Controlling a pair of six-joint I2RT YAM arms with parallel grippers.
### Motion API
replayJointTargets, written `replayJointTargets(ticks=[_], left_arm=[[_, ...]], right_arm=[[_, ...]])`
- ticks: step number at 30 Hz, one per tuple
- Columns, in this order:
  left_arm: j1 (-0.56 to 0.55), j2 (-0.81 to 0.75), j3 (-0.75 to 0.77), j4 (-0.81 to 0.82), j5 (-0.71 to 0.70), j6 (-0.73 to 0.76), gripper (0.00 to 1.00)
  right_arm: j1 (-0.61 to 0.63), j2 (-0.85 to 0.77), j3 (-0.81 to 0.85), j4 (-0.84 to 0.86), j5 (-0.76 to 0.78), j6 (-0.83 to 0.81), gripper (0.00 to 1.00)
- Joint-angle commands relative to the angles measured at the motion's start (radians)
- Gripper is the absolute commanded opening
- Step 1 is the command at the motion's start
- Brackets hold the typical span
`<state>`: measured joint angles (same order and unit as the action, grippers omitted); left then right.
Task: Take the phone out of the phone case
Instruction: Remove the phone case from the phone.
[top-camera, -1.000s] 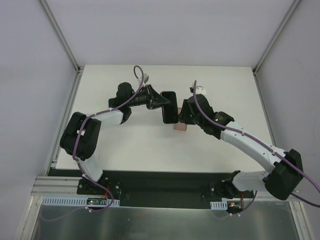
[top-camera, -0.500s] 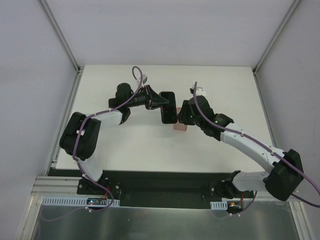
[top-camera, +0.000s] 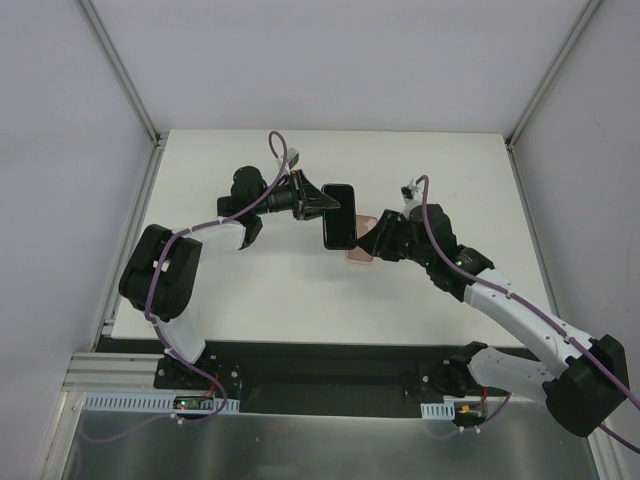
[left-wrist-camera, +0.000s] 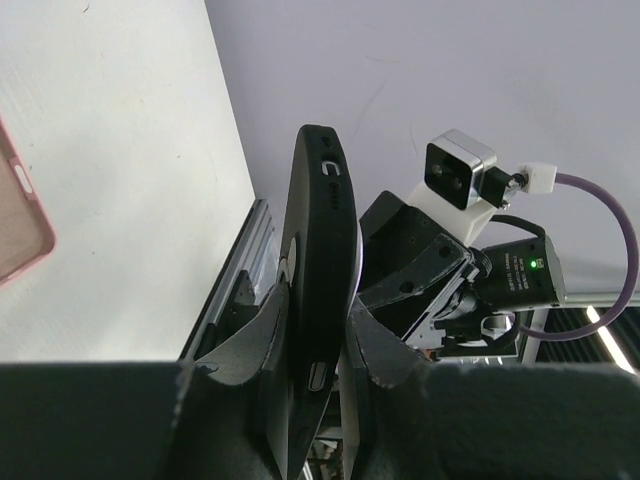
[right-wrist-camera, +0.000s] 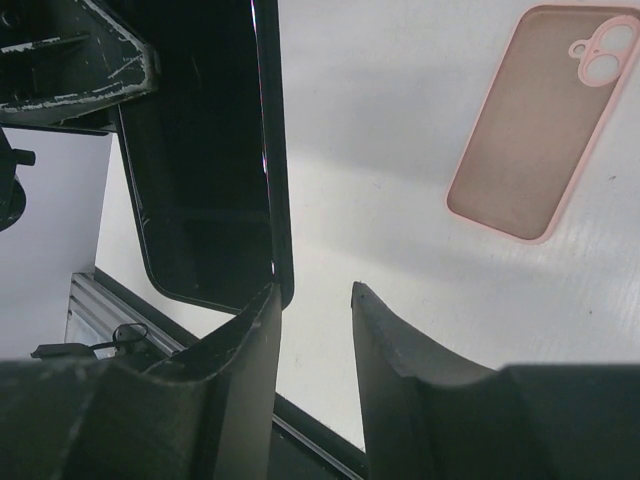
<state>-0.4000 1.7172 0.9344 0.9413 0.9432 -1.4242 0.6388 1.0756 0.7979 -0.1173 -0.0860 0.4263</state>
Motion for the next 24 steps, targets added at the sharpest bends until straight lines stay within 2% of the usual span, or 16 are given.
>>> replayJointTargets(ticks=[1, 8, 11, 12, 14, 24], left_arm=[[-0.011, -0.100, 0.083, 0.202, 0.014, -0.143, 0.00], [-0.011, -0.108, 0.093, 0.209, 0.013, -0.159, 0.00], [-0.011, -0.113, 0.092, 0.217, 0.011, -0.166, 0.00], [-0.011, -0.114, 0.090, 0.220, 0.012, -0.168, 0.00], [-0.011, -0.116, 0.086, 0.234, 0.009, -0.179, 0.00], [-0.011, -0.108, 0.076, 0.327, 0.003, -0.260, 0.00]], right_arm=[[0.007, 0.035, -0.025, -0.197, 0.029, -0.021, 0.34], [0.038, 0.101, 0.033, -0.271, 0.147, -0.046, 0.26], [0.058, 0.155, 0.072, -0.295, 0.187, -0.047, 0.14], [0.068, 0.182, 0.080, -0.304, 0.199, -0.050, 0.06], [0.074, 0.208, 0.095, -0.317, 0.221, -0.052, 0.01], [0.078, 0.293, 0.043, -0.265, 0.219, -0.023, 0.01]])
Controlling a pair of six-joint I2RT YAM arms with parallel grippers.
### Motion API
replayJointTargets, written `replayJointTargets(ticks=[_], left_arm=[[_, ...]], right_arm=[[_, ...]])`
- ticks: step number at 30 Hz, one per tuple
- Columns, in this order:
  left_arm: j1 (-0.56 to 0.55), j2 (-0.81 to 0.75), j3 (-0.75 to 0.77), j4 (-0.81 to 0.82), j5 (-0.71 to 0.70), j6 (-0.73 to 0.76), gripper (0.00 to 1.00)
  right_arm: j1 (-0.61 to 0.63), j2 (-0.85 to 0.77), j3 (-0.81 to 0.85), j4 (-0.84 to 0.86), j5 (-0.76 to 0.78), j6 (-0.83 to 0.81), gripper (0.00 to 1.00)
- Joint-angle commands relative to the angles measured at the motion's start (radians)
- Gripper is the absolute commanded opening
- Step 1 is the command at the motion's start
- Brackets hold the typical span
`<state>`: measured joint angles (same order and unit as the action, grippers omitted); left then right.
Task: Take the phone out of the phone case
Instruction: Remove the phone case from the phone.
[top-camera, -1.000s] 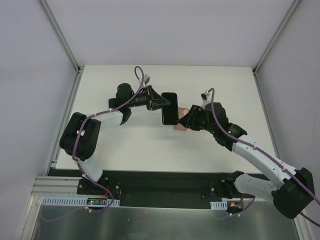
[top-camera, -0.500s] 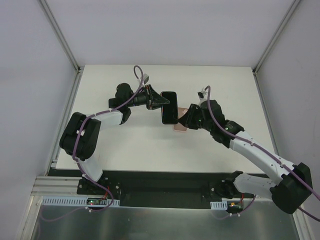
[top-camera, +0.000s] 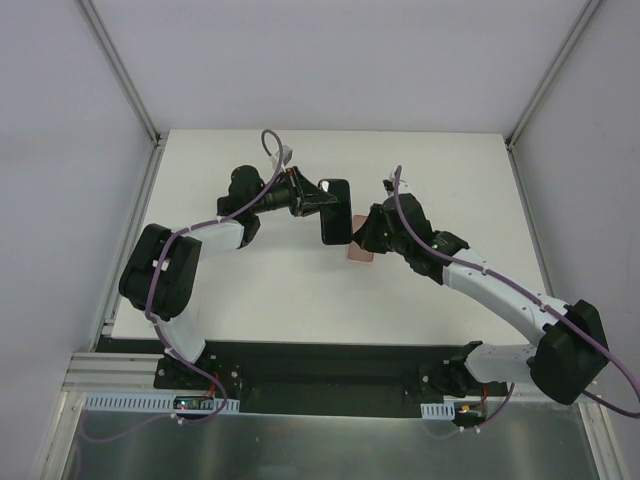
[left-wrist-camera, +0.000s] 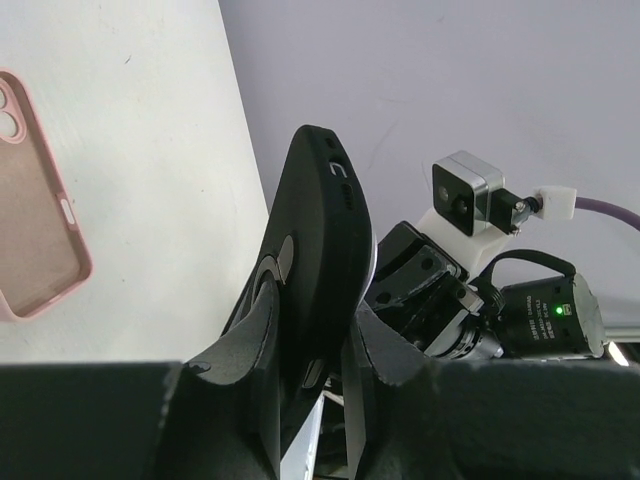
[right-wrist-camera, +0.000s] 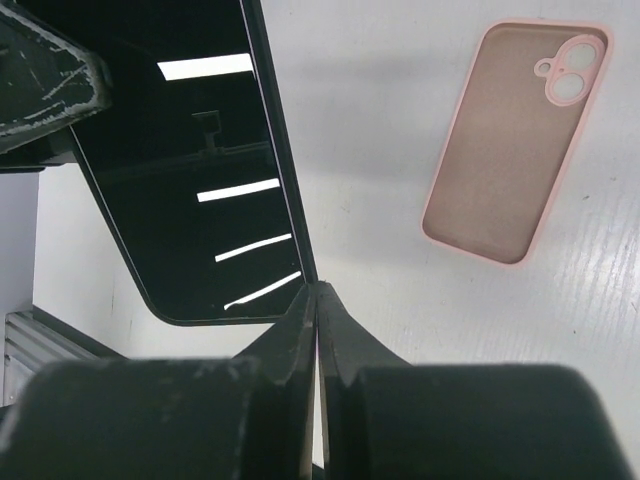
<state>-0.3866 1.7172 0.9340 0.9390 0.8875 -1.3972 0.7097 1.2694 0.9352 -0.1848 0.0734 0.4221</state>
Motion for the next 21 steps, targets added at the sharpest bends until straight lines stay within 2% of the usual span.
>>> replayJointTargets(ticks=[1, 9, 13, 14, 15, 17, 18, 20, 21], left_arm=[[-0.024, -0.108, 0.080, 0.331, 0.062, -0.287, 0.00], [-0.023, -0.117, 0.078, 0.311, 0.067, -0.275, 0.00], [-0.023, -0.137, 0.068, 0.213, 0.068, -0.179, 0.00], [-0.023, -0.139, 0.068, 0.175, 0.068, -0.162, 0.00], [-0.023, -0.139, 0.066, 0.158, 0.067, -0.134, 0.00], [-0.023, -0.139, 0.063, 0.143, 0.065, -0.123, 0.00], [-0.023, -0.134, 0.060, 0.144, 0.065, -0.122, 0.00], [-0.023, -0.128, 0.062, 0.146, 0.067, -0.121, 0.00], [-0.023, -0.125, 0.060, 0.150, 0.067, -0.123, 0.00]], right_arm=[[0.007, 0.100, -0.101, -0.194, 0.060, -0.016, 0.01], [0.005, 0.091, -0.144, -0.171, 0.068, 0.007, 0.01], [0.002, 0.021, -0.141, -0.162, 0.042, -0.003, 0.04], [-0.007, -0.026, -0.138, -0.162, 0.026, -0.005, 0.08], [-0.012, -0.053, -0.138, -0.160, 0.016, -0.006, 0.17], [-0.041, -0.138, -0.151, -0.133, -0.039, -0.017, 0.25], [-0.050, -0.165, -0.159, -0.116, -0.062, -0.016, 0.39], [-0.091, -0.226, -0.167, -0.066, -0.194, -0.013, 0.49], [-0.096, -0.240, -0.173, -0.035, -0.239, -0.013, 0.63]])
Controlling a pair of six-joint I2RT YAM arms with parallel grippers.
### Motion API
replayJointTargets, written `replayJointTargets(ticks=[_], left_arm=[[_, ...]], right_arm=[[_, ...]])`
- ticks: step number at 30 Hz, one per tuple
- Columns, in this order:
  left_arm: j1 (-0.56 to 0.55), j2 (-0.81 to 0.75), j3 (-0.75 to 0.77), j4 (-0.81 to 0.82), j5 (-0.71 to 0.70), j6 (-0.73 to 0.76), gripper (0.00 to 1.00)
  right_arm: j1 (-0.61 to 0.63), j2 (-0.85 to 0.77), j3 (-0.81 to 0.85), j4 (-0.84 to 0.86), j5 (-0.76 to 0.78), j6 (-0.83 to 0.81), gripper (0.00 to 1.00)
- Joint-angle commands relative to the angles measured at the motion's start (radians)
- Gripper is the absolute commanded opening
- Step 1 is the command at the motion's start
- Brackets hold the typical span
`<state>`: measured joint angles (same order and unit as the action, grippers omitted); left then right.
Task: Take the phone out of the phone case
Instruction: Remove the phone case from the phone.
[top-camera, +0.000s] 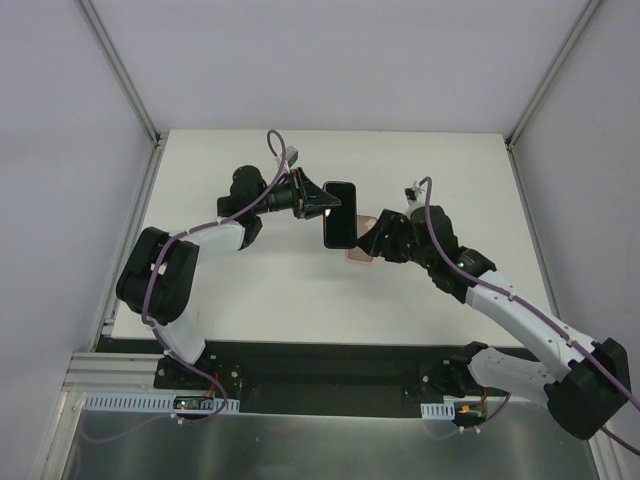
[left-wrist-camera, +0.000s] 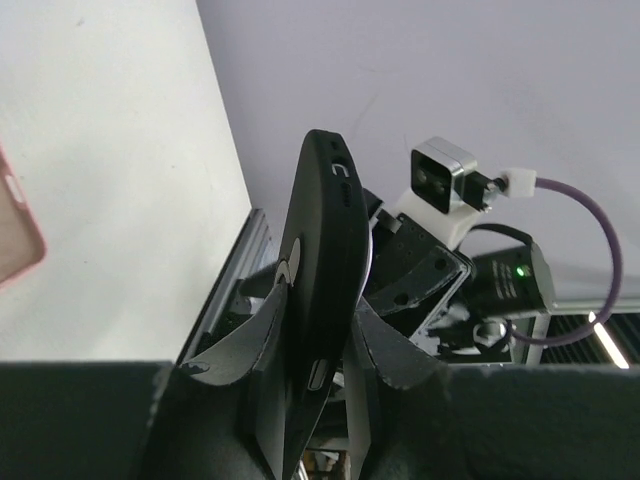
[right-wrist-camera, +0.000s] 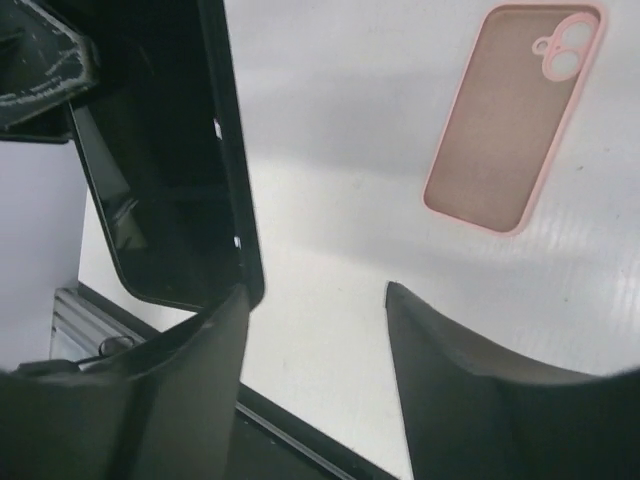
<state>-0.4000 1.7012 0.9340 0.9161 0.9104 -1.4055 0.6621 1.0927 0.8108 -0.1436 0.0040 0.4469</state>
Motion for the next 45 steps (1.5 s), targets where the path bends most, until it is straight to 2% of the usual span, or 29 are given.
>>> replayJointTargets(ticks=[1, 3, 8, 12, 18, 23, 29, 36, 38, 39, 40, 45], left_arm=[[-0.010, -0.104, 0.060, 0.178, 0.042, -0.124, 0.00], [-0.010, -0.091, 0.058, 0.229, 0.042, -0.165, 0.00], [-0.010, -0.069, 0.074, 0.290, 0.033, -0.219, 0.00], [-0.010, -0.068, 0.077, 0.282, 0.030, -0.216, 0.00], [-0.010, -0.069, 0.075, 0.259, 0.022, -0.202, 0.00], [-0.010, -0.063, 0.074, 0.238, 0.010, -0.193, 0.00], [-0.010, -0.071, 0.062, 0.199, -0.001, -0.152, 0.00], [-0.010, -0.090, 0.054, 0.124, -0.011, -0.096, 0.00], [-0.010, -0.091, 0.054, 0.121, -0.013, -0.089, 0.00], [-0.010, -0.091, 0.051, 0.121, -0.011, -0.087, 0.00], [-0.008, -0.091, 0.051, 0.128, -0.011, -0.089, 0.00], [0.004, -0.094, 0.022, 0.164, -0.005, -0.096, 0.00]], right_arm=[[-0.053, -0.074, -0.051, -0.021, -0.206, -0.033, 0.68], [-0.061, -0.091, -0.071, 0.036, -0.300, -0.005, 0.79], [-0.094, -0.077, -0.145, 0.248, -0.413, 0.107, 0.83], [-0.096, -0.073, -0.162, 0.378, -0.452, 0.144, 0.82], [-0.091, -0.059, -0.151, 0.499, -0.476, 0.174, 0.75], [-0.076, -0.042, -0.127, 0.524, -0.486, 0.187, 0.70], [-0.055, -0.027, -0.087, 0.533, -0.478, 0.188, 0.54], [-0.027, 0.024, -0.035, 0.547, -0.463, 0.217, 0.42], [-0.025, 0.032, -0.035, 0.561, -0.461, 0.230, 0.23], [-0.024, 0.032, -0.036, 0.564, -0.446, 0.243, 0.09], [-0.025, 0.032, -0.042, 0.565, -0.441, 0.249, 0.01], [-0.036, 0.026, -0.070, 0.558, -0.412, 0.272, 0.01]])
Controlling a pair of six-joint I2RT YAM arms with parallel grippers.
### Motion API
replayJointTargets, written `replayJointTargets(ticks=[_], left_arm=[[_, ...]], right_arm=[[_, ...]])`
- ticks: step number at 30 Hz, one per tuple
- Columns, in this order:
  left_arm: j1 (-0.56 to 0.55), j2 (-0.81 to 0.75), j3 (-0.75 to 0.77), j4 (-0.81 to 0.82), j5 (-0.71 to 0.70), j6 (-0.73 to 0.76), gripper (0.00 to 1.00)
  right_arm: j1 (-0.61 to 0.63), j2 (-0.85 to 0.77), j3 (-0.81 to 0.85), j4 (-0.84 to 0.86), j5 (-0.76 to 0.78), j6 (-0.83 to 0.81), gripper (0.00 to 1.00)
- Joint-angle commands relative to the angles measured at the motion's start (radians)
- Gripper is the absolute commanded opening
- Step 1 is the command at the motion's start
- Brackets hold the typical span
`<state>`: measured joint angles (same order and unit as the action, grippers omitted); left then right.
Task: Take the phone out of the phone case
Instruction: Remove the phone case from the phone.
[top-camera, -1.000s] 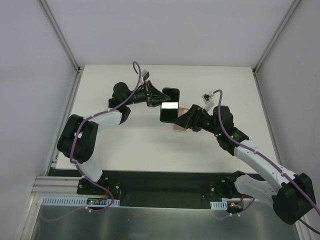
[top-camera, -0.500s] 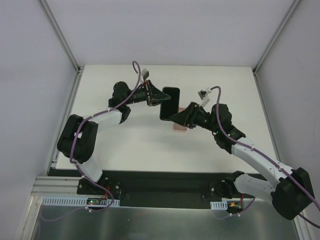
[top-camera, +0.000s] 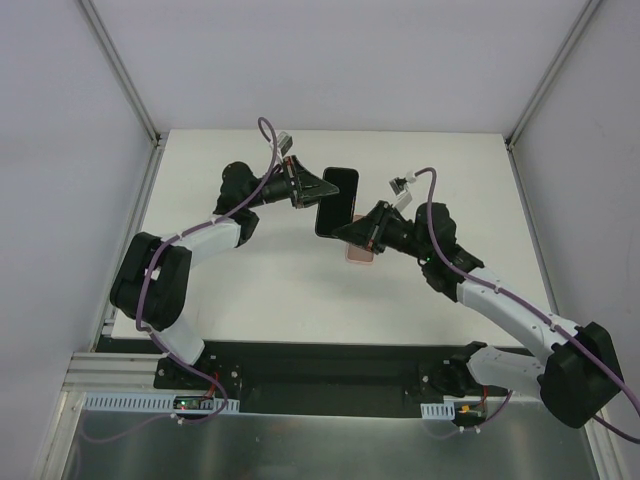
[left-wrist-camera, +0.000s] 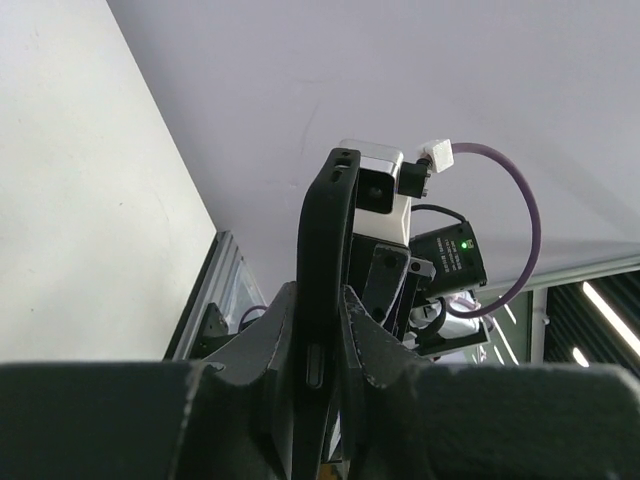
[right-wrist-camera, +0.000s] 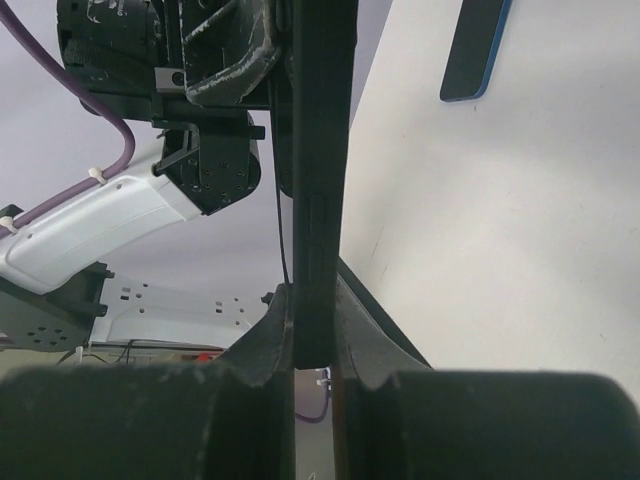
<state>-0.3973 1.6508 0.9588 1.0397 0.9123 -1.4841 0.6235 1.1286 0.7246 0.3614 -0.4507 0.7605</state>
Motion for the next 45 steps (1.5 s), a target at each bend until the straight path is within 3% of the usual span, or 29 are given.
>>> replayJointTargets(ticks=[1, 9, 13, 16, 20, 22, 23, 24, 29, 30, 31, 33, 37, 40, 43, 44, 45], left_arm=[[0.006, -0.043, -0.012, 0.042, -0.006, -0.019, 0.00], [0.015, -0.054, -0.032, 0.109, 0.003, -0.056, 0.00], [0.018, -0.057, -0.045, 0.106, -0.003, -0.064, 0.00], [0.020, -0.054, -0.052, 0.106, -0.006, -0.071, 0.00], [0.020, -0.051, -0.052, 0.109, -0.007, -0.074, 0.00], [0.020, -0.054, -0.051, 0.109, -0.007, -0.076, 0.00], [0.021, -0.052, -0.049, 0.109, -0.006, -0.074, 0.00], [0.021, -0.055, -0.051, 0.108, -0.007, -0.074, 0.00], [0.021, -0.039, -0.022, 0.134, 0.040, -0.094, 0.00], [0.021, -0.031, -0.017, 0.184, 0.051, -0.110, 0.03], [0.023, -0.019, -0.025, 0.228, 0.054, -0.152, 0.19], [0.025, -0.002, -0.034, 0.357, 0.051, -0.200, 0.35], [0.025, 0.079, -0.034, 0.549, 0.045, -0.335, 0.45], [0.025, 0.098, -0.029, 0.591, 0.051, -0.358, 0.39], [0.025, 0.089, -0.035, 0.585, 0.056, -0.346, 0.27], [0.025, 0.089, -0.035, 0.574, 0.056, -0.343, 0.21], [0.025, 0.087, -0.035, 0.566, 0.056, -0.340, 0.04]], right_arm=[[-0.001, -0.013, 0.012, 0.054, 0.046, -0.035, 0.01], [-0.030, -0.038, -0.001, 0.062, 0.049, -0.041, 0.01], [-0.034, -0.024, 0.027, 0.062, 0.046, -0.055, 0.34], [-0.034, -0.016, 0.044, 0.067, 0.050, -0.058, 0.40], [-0.036, -0.012, 0.042, 0.074, 0.055, -0.055, 0.38], [-0.036, -0.009, 0.038, 0.083, 0.061, -0.047, 0.20], [-0.034, -0.006, 0.036, 0.097, 0.063, -0.040, 0.05], [-0.034, -0.001, 0.033, 0.109, 0.058, -0.035, 0.02], [-0.039, 0.010, 0.019, 0.163, 0.055, -0.003, 0.01], [-0.048, 0.013, 0.012, 0.172, 0.046, 0.008, 0.01], [-0.056, 0.016, 0.009, 0.183, 0.038, 0.019, 0.01], [-0.079, 0.031, -0.010, 0.232, 0.008, 0.068, 0.01], [-0.107, 0.077, -0.030, 0.335, -0.035, 0.154, 0.01], [-0.108, 0.103, -0.030, 0.366, -0.049, 0.172, 0.01], [-0.110, 0.112, -0.030, 0.370, -0.049, 0.177, 0.01], [-0.111, 0.114, -0.030, 0.370, -0.049, 0.177, 0.02], [-0.113, 0.115, -0.030, 0.370, -0.052, 0.178, 0.01]])
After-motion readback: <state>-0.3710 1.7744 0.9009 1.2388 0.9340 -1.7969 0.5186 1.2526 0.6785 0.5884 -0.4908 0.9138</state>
